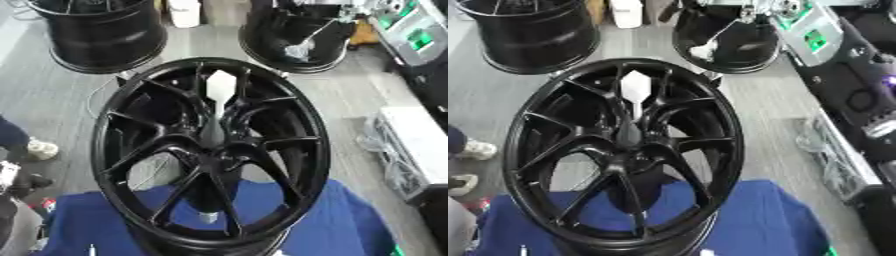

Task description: Pull the pin out of the wheel hub.

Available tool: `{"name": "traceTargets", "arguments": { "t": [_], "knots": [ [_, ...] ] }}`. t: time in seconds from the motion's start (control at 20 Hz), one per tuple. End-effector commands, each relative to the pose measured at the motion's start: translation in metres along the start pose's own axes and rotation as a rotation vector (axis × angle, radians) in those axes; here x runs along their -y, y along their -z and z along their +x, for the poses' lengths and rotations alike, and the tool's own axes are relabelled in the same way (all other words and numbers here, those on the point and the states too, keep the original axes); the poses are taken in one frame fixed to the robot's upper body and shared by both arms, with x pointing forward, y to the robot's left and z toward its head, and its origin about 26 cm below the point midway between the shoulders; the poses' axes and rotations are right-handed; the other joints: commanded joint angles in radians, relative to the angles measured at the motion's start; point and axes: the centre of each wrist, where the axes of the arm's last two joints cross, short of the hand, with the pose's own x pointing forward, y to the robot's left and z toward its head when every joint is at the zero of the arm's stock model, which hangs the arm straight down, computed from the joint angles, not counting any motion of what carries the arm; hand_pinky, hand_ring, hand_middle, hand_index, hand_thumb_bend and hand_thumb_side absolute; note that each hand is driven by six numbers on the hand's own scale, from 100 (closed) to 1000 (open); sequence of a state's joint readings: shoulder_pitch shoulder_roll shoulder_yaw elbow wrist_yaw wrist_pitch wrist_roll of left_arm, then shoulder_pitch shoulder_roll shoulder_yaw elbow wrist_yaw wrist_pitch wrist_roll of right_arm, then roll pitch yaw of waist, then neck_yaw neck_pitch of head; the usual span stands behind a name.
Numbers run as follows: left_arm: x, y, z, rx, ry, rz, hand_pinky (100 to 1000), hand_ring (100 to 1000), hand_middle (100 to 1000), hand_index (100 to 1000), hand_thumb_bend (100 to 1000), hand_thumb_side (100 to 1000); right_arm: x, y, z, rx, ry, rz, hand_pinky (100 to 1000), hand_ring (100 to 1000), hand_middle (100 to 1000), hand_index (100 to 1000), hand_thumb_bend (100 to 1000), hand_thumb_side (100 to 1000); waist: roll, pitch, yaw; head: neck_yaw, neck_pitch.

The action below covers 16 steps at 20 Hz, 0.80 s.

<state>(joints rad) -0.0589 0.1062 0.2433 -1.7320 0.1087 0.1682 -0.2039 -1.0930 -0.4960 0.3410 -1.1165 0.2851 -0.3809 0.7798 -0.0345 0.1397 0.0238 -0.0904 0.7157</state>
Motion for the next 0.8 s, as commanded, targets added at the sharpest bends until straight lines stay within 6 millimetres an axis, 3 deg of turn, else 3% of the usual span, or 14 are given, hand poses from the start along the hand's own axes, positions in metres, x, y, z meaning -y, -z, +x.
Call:
{"name": "traceTargets", "arguments": {
  "t": [0.05,0.35,0.55,0.8],
  "knots": [
    [0.000,0.003,0.009,0.028,0.021,-0.018,623,429,241,640,510,588,0.006,0.011,0.003,0.004,-0.061,0.061,788,813,898,914,100,350,0.005,-0.008,0.006,-0.014,-0.018],
    [0.001,0.005,0.009,0.031,0.018,-0.024,623,429,241,640,511,588,0.003,0.028,0.011,0.049,-0.135,0.140,812,850,918,928,100,315,0.005,0.000,0.014,-0.024,-0.023],
    [0.002,0.005,0.010,0.032,0.019,-0.026,623,429,241,639,512,588,0.002,0.033,0.017,0.075,-0.177,0.191,823,870,921,927,100,220,0.002,0.003,0.016,-0.026,-0.026],
    [0.002,0.006,0.010,0.033,0.019,-0.025,624,429,241,640,513,587,-0.007,0.038,0.020,0.095,-0.223,0.244,827,879,915,919,100,238,0.000,0.003,0.019,-0.025,-0.027]
  ]
}}
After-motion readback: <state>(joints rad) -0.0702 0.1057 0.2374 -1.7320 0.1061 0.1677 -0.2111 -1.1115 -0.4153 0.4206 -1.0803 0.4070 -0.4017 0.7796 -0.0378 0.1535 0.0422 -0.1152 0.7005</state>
